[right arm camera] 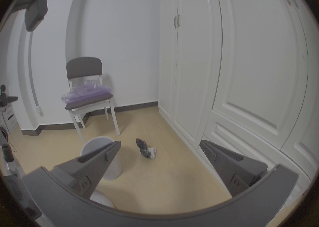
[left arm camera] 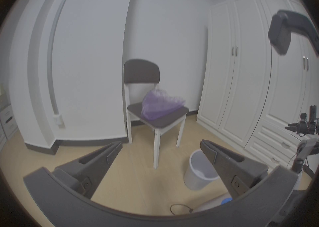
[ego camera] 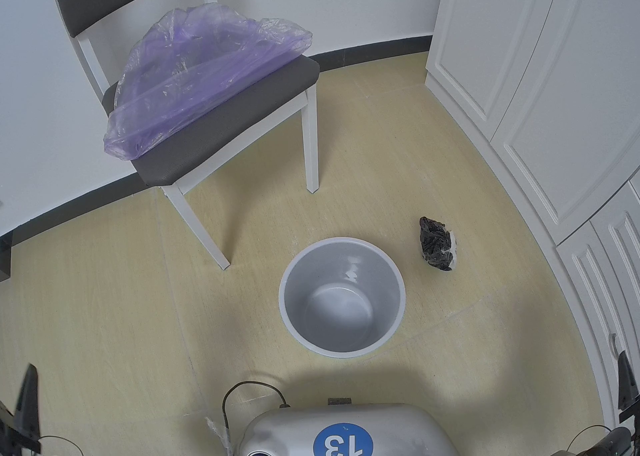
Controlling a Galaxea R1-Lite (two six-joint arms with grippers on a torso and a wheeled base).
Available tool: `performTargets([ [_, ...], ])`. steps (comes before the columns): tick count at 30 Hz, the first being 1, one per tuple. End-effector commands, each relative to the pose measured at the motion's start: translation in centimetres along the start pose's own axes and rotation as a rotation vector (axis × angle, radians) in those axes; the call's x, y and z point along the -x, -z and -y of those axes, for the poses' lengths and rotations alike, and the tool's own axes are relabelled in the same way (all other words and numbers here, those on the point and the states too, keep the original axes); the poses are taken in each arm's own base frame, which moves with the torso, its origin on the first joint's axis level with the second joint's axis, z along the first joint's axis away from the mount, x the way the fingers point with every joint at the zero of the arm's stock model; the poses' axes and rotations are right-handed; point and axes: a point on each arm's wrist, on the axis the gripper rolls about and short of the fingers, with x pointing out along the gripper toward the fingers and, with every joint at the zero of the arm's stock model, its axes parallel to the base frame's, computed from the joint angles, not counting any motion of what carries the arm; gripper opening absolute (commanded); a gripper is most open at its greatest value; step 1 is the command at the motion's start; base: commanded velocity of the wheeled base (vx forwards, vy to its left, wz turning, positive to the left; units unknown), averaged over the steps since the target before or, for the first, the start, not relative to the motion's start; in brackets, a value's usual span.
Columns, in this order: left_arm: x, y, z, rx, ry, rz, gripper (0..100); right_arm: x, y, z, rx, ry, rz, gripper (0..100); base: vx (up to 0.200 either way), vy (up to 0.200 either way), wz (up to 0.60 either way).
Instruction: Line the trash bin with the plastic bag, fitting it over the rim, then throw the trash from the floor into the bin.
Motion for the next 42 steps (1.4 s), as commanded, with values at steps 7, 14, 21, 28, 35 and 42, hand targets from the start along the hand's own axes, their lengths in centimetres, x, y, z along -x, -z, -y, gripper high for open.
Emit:
performTargets([
  [7, -13.7, -6.2, -1.2, -0.38, -0.093, -0.413, 100, -12.5, -12.1, -0.5, -0.013, 0.032, -0.06, 100, 0.0, 0.0, 0.0],
  [14, -20.0, -3.6, -1.9, -0.509, -0.115, -0.55, 100, -14.6, -11.7, -1.4, -0.022, -0.009, -0.078, 100, 0.0, 0.0, 0.0],
  [21, -26.3, -0.9, -3.7, -0.547, -0.21, -0.565, 100, -14.4, -12.2, -2.3, -0.021, -0.095, -0.059, 100, 0.0, 0.0, 0.0],
  [28, -30.5, 0.4, -4.8, -0.577, -0.233, -0.522, 100, -14.6, -12.0, -2.6, -0.028, -0.119, -0.07, 100, 0.0, 0.0, 0.0],
  [35, -33.2, -0.1, -5.0, -0.574, -0.242, -0.441, 100, -14.5, -12.2, -2.5, -0.033, -0.122, -0.061, 100, 0.0, 0.0, 0.0],
  [42, -34.3, -1.1, -5.0, -0.564, -0.258, -0.371, 100, -14.5, -12.2, -2.5, -0.035, -0.124, -0.059, 100, 0.0, 0.0, 0.0],
])
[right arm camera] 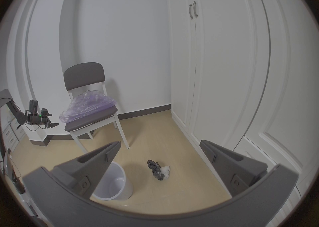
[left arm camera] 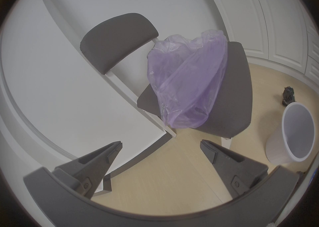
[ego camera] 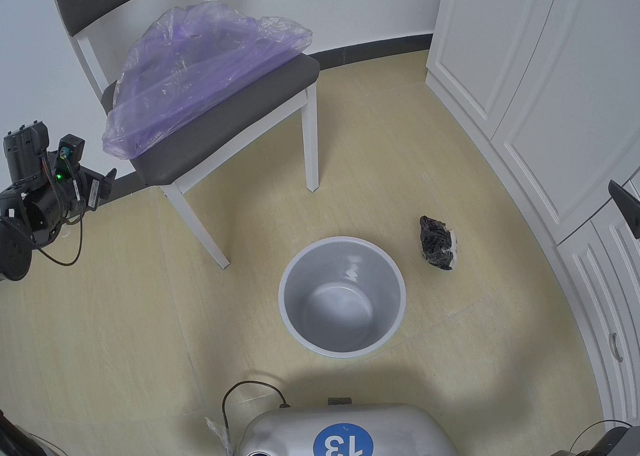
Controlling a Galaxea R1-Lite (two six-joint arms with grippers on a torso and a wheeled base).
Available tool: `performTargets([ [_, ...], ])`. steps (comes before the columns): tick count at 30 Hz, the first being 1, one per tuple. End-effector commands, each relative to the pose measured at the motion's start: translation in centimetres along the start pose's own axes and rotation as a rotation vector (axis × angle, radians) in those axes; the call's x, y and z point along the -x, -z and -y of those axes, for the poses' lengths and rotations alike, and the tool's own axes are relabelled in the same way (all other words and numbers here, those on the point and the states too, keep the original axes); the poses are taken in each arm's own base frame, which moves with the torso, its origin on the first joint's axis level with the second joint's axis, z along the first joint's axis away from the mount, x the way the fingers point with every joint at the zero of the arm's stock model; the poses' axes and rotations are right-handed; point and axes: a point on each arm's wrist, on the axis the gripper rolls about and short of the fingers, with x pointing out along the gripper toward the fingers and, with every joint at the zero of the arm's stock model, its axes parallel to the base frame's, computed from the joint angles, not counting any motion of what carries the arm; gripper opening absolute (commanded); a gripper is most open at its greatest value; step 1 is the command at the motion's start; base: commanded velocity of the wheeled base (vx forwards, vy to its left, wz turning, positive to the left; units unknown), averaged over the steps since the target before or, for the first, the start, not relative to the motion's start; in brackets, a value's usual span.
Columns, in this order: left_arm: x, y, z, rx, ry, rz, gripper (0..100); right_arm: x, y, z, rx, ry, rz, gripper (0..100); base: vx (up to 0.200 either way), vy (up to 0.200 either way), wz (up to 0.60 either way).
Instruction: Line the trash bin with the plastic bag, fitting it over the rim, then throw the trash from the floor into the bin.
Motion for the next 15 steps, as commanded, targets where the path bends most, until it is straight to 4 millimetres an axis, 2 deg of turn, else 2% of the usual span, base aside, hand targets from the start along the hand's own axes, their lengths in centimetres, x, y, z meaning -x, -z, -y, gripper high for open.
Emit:
performTargets([
  [1, -1.0, -0.1, 0.2, 0.004, 0.001, 0.004, 100, 0.0, -0.1, 0.0, 0.0, -0.003, 0.003, 100, 0.0, 0.0, 0.0],
  [9, -2.7, -1.0, 0.4, 0.056, -0.019, 0.054, 100, -0.1, -0.1, 0.0, -0.009, -0.003, 0.009, 100, 0.0, 0.0, 0.0],
  [15, -4.5, -0.2, 1.0, 0.064, -0.032, 0.065, 100, 0.0, -0.2, 0.0, -0.023, -0.012, 0.023, 100, 0.0, 0.0, 0.0],
])
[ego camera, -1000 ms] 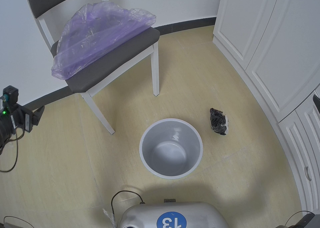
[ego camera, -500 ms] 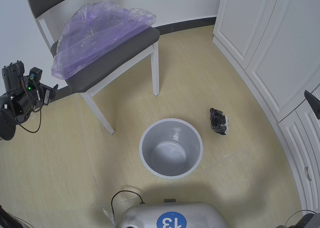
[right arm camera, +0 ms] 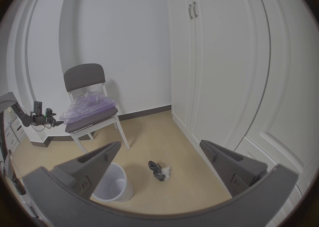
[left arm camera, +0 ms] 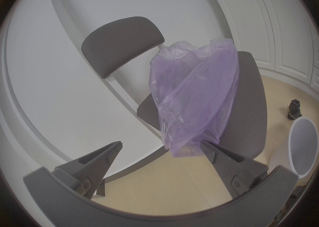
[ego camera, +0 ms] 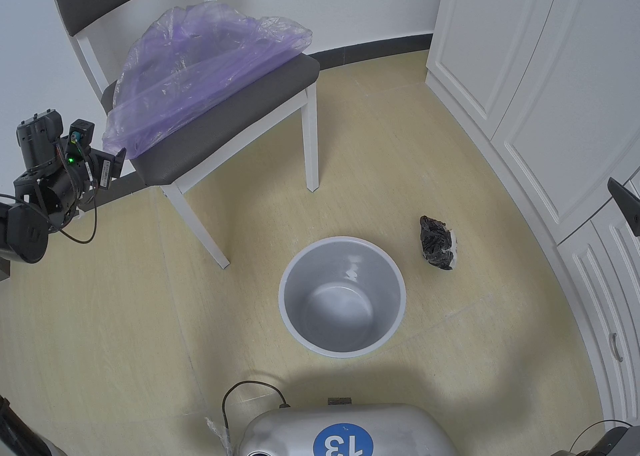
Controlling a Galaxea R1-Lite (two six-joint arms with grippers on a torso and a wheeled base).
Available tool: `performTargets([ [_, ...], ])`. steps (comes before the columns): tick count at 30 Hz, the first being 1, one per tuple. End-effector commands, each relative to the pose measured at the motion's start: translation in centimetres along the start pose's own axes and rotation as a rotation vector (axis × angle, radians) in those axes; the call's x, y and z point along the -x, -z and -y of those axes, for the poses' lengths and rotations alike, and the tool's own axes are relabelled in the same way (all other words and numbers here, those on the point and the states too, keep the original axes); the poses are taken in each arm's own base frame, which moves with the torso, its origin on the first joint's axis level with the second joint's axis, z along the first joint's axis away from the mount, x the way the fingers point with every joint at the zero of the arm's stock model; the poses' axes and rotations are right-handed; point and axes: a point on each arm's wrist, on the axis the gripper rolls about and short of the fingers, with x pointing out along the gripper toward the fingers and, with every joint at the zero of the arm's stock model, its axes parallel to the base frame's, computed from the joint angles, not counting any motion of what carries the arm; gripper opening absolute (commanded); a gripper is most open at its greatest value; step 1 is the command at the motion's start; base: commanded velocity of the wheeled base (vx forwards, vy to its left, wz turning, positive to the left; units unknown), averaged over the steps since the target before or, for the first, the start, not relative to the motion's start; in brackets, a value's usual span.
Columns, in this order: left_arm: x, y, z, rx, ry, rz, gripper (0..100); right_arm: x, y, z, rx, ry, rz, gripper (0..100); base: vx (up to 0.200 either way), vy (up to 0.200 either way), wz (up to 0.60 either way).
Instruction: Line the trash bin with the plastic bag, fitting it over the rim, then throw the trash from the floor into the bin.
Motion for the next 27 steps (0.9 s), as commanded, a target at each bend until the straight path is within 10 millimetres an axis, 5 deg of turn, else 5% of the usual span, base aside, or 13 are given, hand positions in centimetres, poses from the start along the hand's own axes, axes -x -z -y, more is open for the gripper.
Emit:
performTargets([
  [1, -1.5, 1.0, 0.7, 0.001, 0.0, -0.007, 100, 0.2, -0.1, 0.0, -0.015, -0.006, 0.013, 100, 0.0, 0.0, 0.0],
  [8, -2.9, 0.8, 0.6, 0.017, -0.037, 0.046, 100, 0.2, -0.2, 0.0, -0.02, -0.008, 0.021, 100, 0.0, 0.0, 0.0],
  [26, -2.8, -0.3, 0.0, 0.051, -0.033, 0.105, 100, 0.3, -0.4, 0.0, -0.024, -0.009, 0.041, 100, 0.0, 0.0, 0.0],
  [27, -2.8, -0.3, 0.0, 0.051, -0.03, 0.106, 0, 0.3, -0.4, 0.0, -0.024, -0.009, 0.042, 100, 0.0, 0.0, 0.0],
])
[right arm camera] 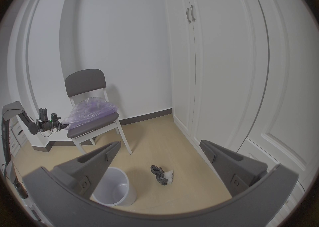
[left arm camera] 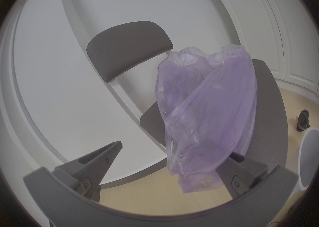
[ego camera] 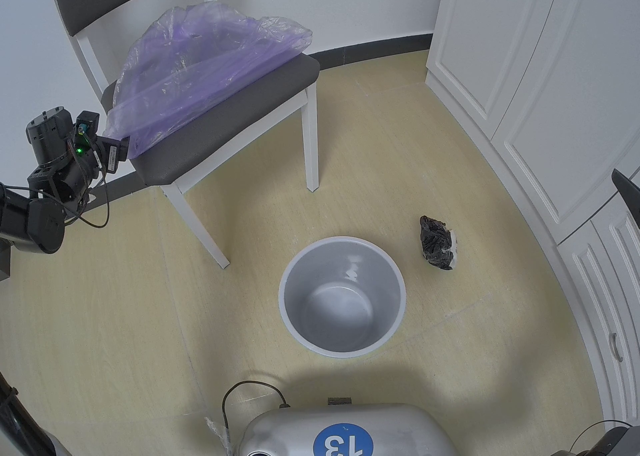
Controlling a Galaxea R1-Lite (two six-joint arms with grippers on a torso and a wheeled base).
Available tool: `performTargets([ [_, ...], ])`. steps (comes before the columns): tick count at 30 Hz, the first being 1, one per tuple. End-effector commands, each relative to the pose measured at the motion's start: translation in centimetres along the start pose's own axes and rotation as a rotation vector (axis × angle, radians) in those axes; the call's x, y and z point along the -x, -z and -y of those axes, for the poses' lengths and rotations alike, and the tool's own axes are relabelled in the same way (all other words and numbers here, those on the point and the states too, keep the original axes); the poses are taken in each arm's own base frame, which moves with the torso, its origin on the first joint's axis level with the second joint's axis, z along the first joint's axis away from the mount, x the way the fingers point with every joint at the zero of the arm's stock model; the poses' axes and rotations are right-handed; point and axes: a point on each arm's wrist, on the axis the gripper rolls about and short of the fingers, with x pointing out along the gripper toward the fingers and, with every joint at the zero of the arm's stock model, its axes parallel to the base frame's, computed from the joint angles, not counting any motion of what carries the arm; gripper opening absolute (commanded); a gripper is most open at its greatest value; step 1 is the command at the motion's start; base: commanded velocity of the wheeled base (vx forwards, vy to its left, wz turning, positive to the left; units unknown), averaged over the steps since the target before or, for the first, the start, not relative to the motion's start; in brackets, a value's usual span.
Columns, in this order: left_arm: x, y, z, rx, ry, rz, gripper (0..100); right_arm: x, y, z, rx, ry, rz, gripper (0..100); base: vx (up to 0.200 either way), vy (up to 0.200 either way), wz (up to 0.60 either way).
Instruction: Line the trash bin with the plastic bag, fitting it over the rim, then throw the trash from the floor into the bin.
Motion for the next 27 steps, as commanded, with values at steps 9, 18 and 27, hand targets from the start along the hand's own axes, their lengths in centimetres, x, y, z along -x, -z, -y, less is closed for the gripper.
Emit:
performTargets([
  [9, 0.6, -0.6, -0.9, 0.02, -0.006, 0.022, 0, 0.2, -0.1, 0.0, -0.001, -0.002, 0.019, 100, 0.0, 0.0, 0.0],
  [18, 1.7, -1.9, -1.4, 0.03, -0.013, 0.062, 0, 0.3, -0.1, -0.2, -0.005, -0.023, 0.021, 100, 0.0, 0.0, 0.0],
  [27, 3.0, -3.8, -1.3, 0.069, 0.008, 0.116, 0, 0.2, -0.1, -0.8, -0.008, -0.064, 0.015, 100, 0.0, 0.0, 0.0],
])
